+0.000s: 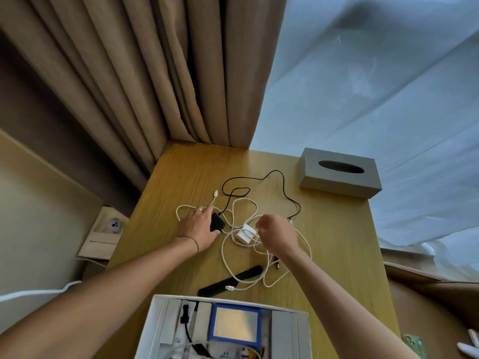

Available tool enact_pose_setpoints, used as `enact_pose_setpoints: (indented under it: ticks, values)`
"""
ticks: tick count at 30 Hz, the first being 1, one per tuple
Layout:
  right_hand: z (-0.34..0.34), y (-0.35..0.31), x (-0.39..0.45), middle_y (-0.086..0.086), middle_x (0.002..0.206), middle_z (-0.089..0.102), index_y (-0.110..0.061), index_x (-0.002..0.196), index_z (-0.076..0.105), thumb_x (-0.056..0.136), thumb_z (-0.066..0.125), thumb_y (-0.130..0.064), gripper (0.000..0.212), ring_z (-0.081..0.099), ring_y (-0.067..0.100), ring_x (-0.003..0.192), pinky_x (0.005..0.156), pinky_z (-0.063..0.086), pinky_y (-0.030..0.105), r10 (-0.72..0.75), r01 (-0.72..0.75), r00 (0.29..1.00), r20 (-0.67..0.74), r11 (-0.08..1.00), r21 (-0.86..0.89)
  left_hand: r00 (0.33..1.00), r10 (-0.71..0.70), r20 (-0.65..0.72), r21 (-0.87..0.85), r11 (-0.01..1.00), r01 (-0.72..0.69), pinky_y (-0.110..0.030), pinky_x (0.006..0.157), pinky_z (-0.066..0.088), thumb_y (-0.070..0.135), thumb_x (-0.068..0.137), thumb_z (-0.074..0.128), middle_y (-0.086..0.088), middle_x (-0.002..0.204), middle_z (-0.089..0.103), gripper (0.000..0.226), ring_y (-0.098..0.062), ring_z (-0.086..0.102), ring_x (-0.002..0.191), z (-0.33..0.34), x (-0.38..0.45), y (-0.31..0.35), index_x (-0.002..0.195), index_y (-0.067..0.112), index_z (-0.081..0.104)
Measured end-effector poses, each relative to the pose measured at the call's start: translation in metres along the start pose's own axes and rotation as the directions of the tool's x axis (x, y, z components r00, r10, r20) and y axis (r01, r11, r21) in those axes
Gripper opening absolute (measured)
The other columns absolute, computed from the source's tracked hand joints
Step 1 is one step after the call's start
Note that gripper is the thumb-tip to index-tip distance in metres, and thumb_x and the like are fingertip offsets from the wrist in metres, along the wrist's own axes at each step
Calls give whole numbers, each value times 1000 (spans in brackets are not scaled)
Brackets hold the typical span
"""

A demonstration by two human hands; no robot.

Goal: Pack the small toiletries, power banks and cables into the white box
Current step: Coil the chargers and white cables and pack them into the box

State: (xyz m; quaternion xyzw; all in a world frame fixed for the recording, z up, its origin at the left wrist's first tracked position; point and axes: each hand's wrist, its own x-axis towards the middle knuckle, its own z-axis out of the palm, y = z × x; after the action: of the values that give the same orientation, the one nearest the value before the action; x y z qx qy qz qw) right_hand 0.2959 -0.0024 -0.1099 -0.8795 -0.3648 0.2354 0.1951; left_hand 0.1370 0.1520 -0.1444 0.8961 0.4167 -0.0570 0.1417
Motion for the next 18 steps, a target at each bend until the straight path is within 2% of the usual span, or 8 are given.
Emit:
enact_pose_setpoints:
  ticks: [3, 6, 9, 11, 13, 15, 18]
  values:
    - [2, 2, 10, -4, 113, 75, -20, 114, 73, 93, 56, -5, 31, 71, 16, 97, 84, 61, 35, -89, 92, 995, 37, 992, -88, 999, 40, -8, 50, 998, -39, -35, 76, 55, 50, 75, 76, 1, 119, 61, 64, -22, 61, 107, 5, 7, -3, 129, 30, 48]
    - [2, 6, 20, -4, 115, 72, -22, 118, 70, 90, 58, 0, 38, 69, 14, 98, 82, 61, 31, -218, 230, 973, 78, 952, -204, 998, 57, -10, 2, 998, -57, -34, 75, 55, 46, 73, 74, 5, 110, 65, 54, -20, 62, 103, 2, 9, -4, 121, 31, 55]
    - [3, 9, 30, -4, 117, 70, -25, 121, 67, 88, 64, -2, 41, 68, 15, 97, 77, 60, 29, -284, 315, 947, 149, 909, -274, 999, 0, -34, -187, 982, -6, -31, 68, 55, 48, 74, 71, 9, 105, 65, 50, -17, 63, 92, -10, 2, -2, 119, 32, 57]
    - [6, 10, 35, -5, 116, 69, -25, 121, 68, 89, 66, -6, 38, 67, 15, 97, 76, 59, 29, -295, 335, 939, 177, 898, -284, 999, -47, 2, -399, 916, 44, -33, 67, 60, 47, 77, 71, 13, 101, 65, 45, -13, 65, 86, -23, -6, 1, 118, 34, 58]
    - [9, 10, 39, -4, 115, 72, -24, 119, 68, 95, 62, -12, 28, 69, 16, 97, 78, 61, 33, -267, 307, 947, 180, 918, -251, 993, -93, 68, -628, 770, 115, -34, 72, 62, 42, 82, 72, 13, 99, 68, 39, -10, 68, 87, -36, -16, 4, 118, 34, 60]
    - [12, 8, 42, -2, 111, 74, -21, 117, 68, 99, 56, -18, 22, 70, 17, 93, 78, 62, 36, -209, 242, 963, 169, 947, -210, 971, -140, 192, -806, 543, 237, -34, 78, 60, 37, 88, 70, 3, 102, 70, 33, -15, 69, 93, -47, -29, 6, 119, 27, 63]
    - [18, 4, 44, -1, 105, 74, -19, 112, 69, 99, 60, -24, 17, 70, 16, 85, 76, 62, 37, -111, 129, 982, 156, 985, -112, 904, -132, 407, -896, 135, 423, -32, 65, 55, 36, 97, 57, -15, 105, 69, 27, -23, 68, 87, -61, -54, 9, 114, 17, 66]
